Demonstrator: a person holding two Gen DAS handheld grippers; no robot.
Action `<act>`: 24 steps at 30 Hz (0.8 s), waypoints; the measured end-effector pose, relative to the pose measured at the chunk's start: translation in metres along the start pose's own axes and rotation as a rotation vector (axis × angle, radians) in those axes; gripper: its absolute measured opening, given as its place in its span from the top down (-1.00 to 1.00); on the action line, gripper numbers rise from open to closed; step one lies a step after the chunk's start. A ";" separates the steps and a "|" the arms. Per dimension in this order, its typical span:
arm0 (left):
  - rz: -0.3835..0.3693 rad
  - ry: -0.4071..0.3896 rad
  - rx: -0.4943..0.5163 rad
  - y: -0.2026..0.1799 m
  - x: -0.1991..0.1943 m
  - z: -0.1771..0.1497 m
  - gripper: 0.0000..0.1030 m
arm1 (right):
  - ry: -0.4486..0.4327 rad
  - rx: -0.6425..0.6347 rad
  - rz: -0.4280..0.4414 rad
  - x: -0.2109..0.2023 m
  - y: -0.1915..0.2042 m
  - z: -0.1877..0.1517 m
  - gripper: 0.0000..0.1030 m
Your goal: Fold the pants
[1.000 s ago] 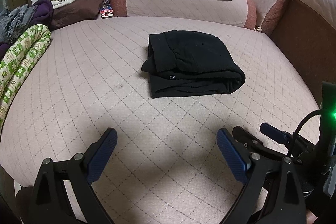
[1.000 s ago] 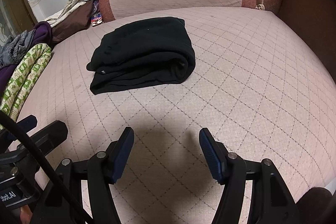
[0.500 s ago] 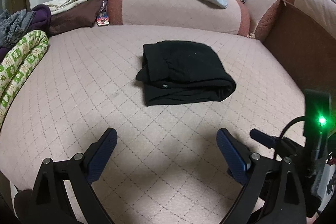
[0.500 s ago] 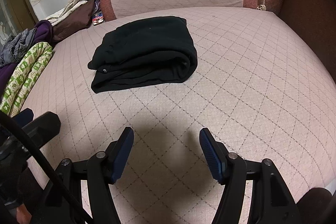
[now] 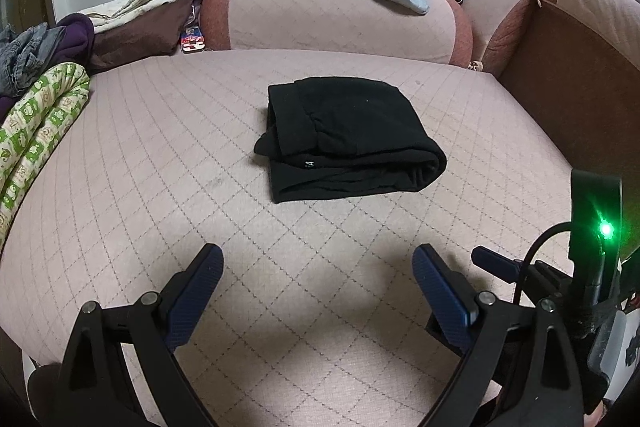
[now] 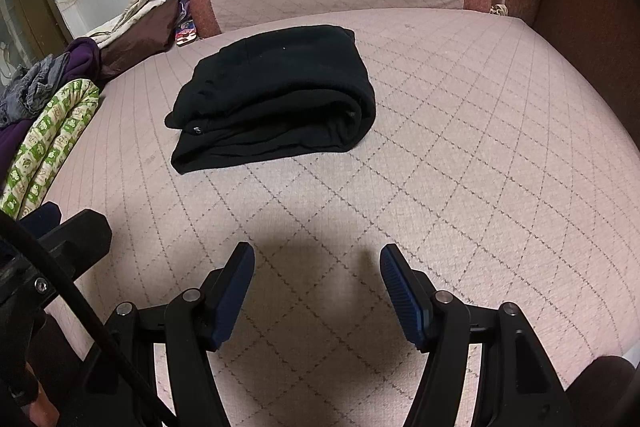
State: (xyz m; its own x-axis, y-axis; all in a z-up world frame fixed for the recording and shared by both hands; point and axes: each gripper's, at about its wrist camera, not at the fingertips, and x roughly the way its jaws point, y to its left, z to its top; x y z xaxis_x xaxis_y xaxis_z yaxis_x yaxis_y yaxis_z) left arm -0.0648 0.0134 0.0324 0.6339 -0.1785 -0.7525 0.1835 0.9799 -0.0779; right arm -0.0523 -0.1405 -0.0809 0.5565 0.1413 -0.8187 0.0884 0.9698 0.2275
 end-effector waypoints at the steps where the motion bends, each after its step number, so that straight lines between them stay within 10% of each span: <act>1: 0.001 0.003 -0.002 0.000 0.001 0.000 -0.85 | 0.001 0.001 0.001 0.001 -0.001 0.000 -0.36; 11: -0.027 0.074 -0.053 0.024 0.027 0.022 -0.85 | -0.014 0.017 -0.002 0.001 -0.021 0.022 -0.36; 24: -0.271 0.248 -0.299 0.084 0.152 0.105 -0.85 | 0.018 0.151 0.191 0.053 -0.064 0.148 -0.49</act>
State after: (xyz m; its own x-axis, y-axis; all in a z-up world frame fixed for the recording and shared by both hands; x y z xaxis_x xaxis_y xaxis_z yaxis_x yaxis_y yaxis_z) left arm 0.1257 0.0593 -0.0200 0.3876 -0.4403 -0.8098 0.0697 0.8900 -0.4506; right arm 0.0942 -0.2247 -0.0608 0.5602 0.3242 -0.7623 0.1060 0.8846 0.4541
